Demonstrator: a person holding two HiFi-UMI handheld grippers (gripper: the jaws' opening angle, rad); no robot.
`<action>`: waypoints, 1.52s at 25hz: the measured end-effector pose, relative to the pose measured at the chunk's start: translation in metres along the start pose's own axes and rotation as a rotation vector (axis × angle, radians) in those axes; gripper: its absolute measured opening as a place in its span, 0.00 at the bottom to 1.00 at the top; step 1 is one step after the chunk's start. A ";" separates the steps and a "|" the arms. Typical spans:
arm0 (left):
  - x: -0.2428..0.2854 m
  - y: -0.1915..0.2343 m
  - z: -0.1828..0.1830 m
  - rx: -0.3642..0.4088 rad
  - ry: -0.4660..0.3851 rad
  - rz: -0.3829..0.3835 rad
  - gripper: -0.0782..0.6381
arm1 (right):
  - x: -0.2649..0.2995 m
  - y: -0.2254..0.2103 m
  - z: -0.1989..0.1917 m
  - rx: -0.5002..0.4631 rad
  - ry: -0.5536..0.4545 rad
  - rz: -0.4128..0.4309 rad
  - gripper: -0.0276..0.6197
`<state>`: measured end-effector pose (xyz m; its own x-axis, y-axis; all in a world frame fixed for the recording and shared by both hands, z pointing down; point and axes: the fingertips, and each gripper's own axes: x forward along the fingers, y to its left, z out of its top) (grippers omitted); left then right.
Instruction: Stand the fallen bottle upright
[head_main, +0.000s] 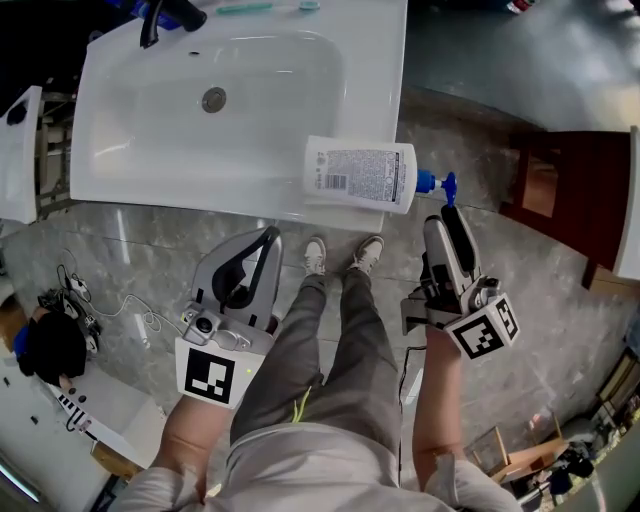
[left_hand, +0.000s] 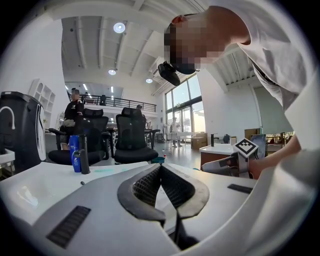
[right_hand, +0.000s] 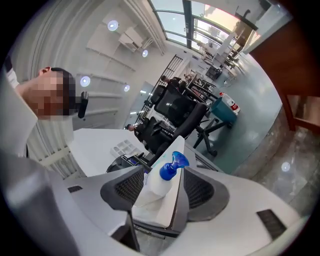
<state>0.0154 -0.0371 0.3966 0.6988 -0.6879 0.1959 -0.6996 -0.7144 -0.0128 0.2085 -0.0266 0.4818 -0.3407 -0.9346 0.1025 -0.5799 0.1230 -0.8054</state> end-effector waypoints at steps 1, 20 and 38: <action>0.000 0.000 -0.002 0.000 0.002 0.000 0.13 | 0.002 -0.001 0.001 0.002 -0.003 0.005 0.40; 0.011 0.006 -0.019 -0.008 0.032 -0.022 0.13 | 0.035 -0.023 -0.007 0.294 -0.099 0.089 0.40; 0.019 0.010 -0.029 -0.027 0.049 -0.016 0.13 | 0.055 -0.027 -0.011 0.448 -0.132 0.158 0.40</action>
<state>0.0174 -0.0537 0.4291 0.7023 -0.6688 0.2438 -0.6926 -0.7211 0.0171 0.1974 -0.0778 0.5153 -0.2854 -0.9540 -0.0924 -0.1440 0.1380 -0.9799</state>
